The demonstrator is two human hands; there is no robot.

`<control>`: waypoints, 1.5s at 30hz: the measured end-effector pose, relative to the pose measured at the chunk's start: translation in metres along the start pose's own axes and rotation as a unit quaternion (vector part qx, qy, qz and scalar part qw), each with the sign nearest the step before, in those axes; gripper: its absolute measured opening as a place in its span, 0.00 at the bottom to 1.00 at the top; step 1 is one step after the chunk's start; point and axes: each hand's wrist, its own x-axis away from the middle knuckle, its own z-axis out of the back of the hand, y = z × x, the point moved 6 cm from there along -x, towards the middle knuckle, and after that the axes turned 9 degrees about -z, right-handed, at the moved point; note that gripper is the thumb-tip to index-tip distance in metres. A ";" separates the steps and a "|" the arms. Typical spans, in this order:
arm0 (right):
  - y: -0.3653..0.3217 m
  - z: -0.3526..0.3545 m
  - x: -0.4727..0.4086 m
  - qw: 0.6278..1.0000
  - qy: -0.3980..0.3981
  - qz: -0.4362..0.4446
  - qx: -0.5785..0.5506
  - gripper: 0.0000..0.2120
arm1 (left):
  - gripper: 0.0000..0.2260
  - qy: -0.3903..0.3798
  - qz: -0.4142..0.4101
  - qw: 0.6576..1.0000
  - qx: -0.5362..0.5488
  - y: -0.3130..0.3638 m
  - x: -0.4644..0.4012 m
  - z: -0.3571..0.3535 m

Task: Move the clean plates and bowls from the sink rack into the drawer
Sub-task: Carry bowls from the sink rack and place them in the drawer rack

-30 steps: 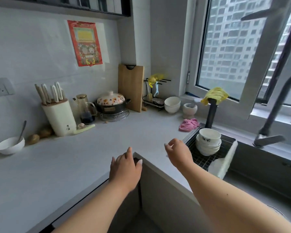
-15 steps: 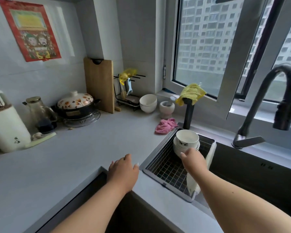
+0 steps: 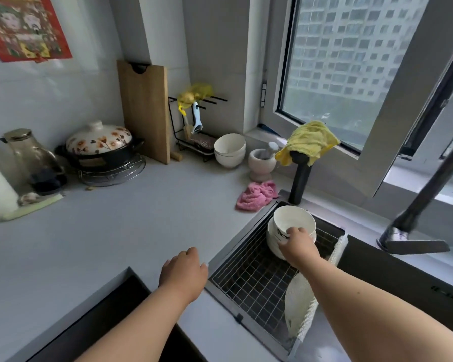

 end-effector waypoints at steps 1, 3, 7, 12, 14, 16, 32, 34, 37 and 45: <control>0.000 -0.005 -0.004 1.000 -0.010 -0.002 0.010 0.22 | 0.19 -0.005 0.007 1.000 0.003 -0.003 -0.003 -0.002; -0.002 -0.010 -0.013 1.000 -0.013 -0.012 0.019 0.21 | 0.18 -0.008 0.018 1.000 0.006 -0.008 -0.008 -0.004; -0.005 -0.004 -0.027 0.999 0.018 -0.030 0.040 0.16 | 0.19 -0.023 0.025 0.999 -0.002 -0.016 -0.015 -0.011; 0.001 0.015 -0.031 0.993 0.108 -0.037 -0.037 0.12 | 0.22 -0.118 0.038 0.991 -0.049 -0.024 -0.014 -0.035; -0.003 0.022 -0.021 0.987 0.151 -0.006 -0.055 0.10 | 0.23 -0.126 0.038 0.990 -0.059 -0.025 -0.014 -0.037; -0.008 0.028 -0.007 0.977 0.189 0.011 -0.097 0.08 | 0.23 -0.117 0.041 0.991 -0.044 -0.025 -0.013 -0.035; -0.165 -0.004 0.148 0.875 0.073 0.453 -0.157 0.14 | 0.23 0.171 0.191 0.695 0.671 -0.064 0.065 0.030; -0.181 -0.022 0.174 0.857 0.039 0.498 -0.128 0.14 | 0.23 0.169 0.171 0.611 0.754 -0.068 0.084 0.038; -0.200 -0.047 0.213 0.824 -0.014 0.552 -0.127 0.14 | 0.16 0.207 0.171 0.576 0.772 -0.087 0.114 0.047; -0.247 -0.080 0.292 0.818 -0.110 0.527 -0.200 0.20 | 0.15 0.323 0.259 0.545 0.729 -0.163 0.212 0.040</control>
